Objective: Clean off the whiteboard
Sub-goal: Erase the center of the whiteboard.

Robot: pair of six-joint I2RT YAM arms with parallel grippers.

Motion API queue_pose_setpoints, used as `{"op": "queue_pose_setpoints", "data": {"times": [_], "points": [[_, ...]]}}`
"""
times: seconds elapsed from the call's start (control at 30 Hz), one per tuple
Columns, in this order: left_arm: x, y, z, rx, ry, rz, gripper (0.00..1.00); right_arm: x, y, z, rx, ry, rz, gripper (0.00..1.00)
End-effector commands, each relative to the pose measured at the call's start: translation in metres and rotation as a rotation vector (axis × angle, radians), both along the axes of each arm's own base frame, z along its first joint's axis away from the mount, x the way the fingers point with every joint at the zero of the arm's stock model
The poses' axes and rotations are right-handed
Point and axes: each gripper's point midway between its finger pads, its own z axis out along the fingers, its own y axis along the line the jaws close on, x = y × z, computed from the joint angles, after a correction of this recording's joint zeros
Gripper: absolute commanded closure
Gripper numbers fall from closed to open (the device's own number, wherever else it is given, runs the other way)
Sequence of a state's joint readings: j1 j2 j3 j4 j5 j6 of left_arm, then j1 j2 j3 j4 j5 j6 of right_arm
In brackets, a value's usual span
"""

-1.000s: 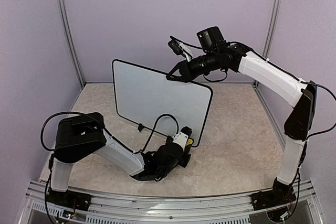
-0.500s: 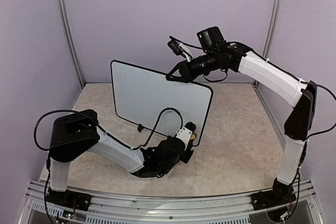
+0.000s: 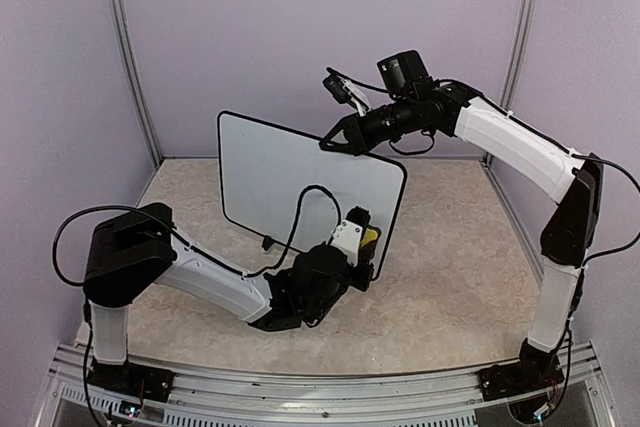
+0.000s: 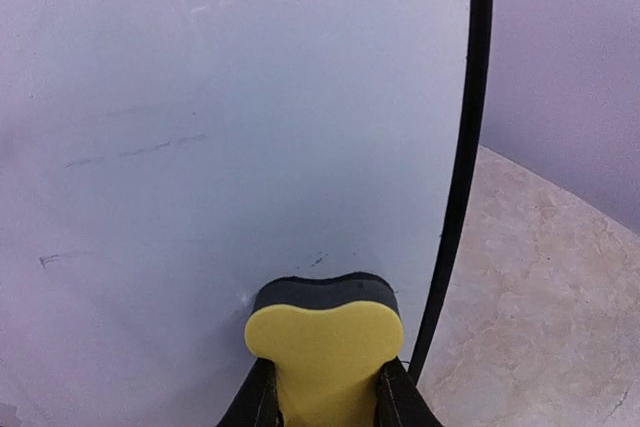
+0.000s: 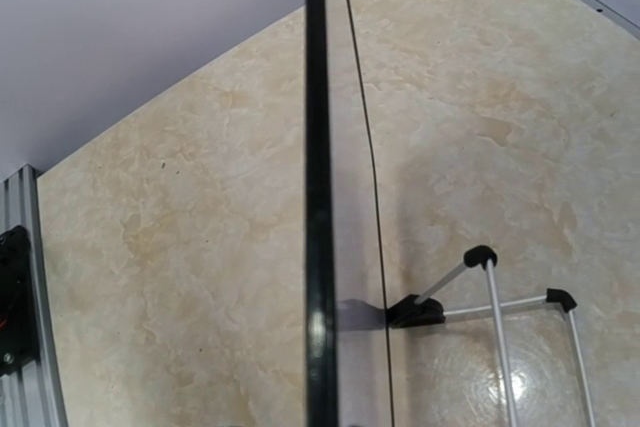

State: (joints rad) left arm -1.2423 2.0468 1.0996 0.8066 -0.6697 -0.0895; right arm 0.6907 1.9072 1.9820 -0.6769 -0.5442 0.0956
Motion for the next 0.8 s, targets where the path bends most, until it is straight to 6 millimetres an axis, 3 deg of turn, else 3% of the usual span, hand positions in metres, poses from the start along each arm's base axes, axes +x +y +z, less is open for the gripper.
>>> {"op": "queue_pose_setpoints", "data": {"times": [0.0,0.1,0.37,0.57,0.63,0.77], "points": [[0.012,0.015,-0.074,0.148,0.094,0.043,1.0,-0.046,0.005,-0.104,-0.194,0.382,0.033,1.0],[0.006,0.025,-0.097,0.182,0.134,0.045,1.0,-0.045,0.005,-0.104,-0.198,0.381,0.032,1.0],[0.013,0.035,-0.129,0.258,0.212,0.086,1.0,-0.045,0.008,-0.104,-0.193,0.385,0.037,1.0],[0.016,0.033,-0.132,0.28,0.225,0.098,1.0,-0.043,0.01,-0.099,-0.185,0.378,0.038,1.0],[0.012,0.037,-0.127,0.247,0.214,0.087,1.0,-0.043,0.01,-0.099,-0.189,0.38,0.041,1.0],[0.011,0.037,-0.07,0.089,0.135,0.053,1.0,-0.043,0.01,-0.099,-0.185,0.376,0.043,1.0]]}}
